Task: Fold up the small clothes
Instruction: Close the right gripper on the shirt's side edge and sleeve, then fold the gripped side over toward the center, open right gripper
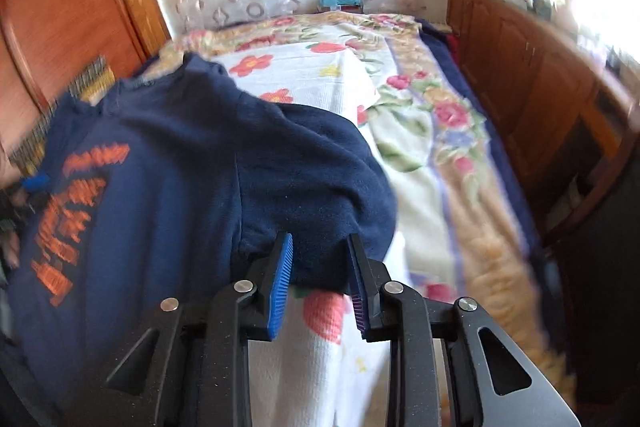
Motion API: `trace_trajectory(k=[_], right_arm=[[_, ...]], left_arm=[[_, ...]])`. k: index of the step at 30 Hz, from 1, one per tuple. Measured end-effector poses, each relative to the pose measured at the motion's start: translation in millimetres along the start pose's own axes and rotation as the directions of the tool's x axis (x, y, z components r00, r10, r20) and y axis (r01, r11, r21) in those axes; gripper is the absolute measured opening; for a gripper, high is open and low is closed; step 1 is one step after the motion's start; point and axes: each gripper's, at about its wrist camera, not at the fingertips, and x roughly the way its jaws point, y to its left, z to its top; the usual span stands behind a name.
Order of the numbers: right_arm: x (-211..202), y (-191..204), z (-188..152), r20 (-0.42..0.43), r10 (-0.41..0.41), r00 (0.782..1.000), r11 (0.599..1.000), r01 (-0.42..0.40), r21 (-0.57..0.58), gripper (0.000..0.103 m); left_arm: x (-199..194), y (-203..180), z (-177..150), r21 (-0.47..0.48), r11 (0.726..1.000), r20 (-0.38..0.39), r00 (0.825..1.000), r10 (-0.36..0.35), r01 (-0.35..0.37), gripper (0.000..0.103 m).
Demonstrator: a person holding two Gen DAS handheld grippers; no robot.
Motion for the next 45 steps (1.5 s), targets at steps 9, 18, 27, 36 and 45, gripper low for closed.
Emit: trace_trajectory(k=[9, 18, 27, 36, 45], right_arm=[[-30, 23, 14, 0.135, -0.14, 0.981, 0.979, 0.157, -0.131, 0.003], [-59, 77, 14, 0.227, 0.008, 0.974, 0.972, 0.046, -0.231, 0.003], [-10, 94, -19, 0.079, 0.103, 0.992, 0.96, -0.078, -0.27, 0.003], [-7, 87, -23, 0.07, 0.088, 0.994, 0.974, -0.071, -0.213, 0.008], [-60, 85, -30, 0.197, -0.004, 0.98, 0.984, 0.04, -0.176, 0.042]], left_arm=[[0, -1, 1, 0.003, 1.0, 0.001, 1.0, 0.005, -0.005, 0.081], [-33, 13, 3, -0.091, 0.995, 0.107, 0.993, 0.04, -0.03, 0.081], [-74, 9, -12, -0.127, 0.992, 0.178, 0.983, 0.037, -0.015, 0.081], [-103, -9, -26, -0.136, 0.99, 0.245, 0.97, 0.01, 0.024, 0.081], [-107, -25, -28, -0.116, 0.992, 0.247, 0.969, -0.016, 0.046, 0.081]])
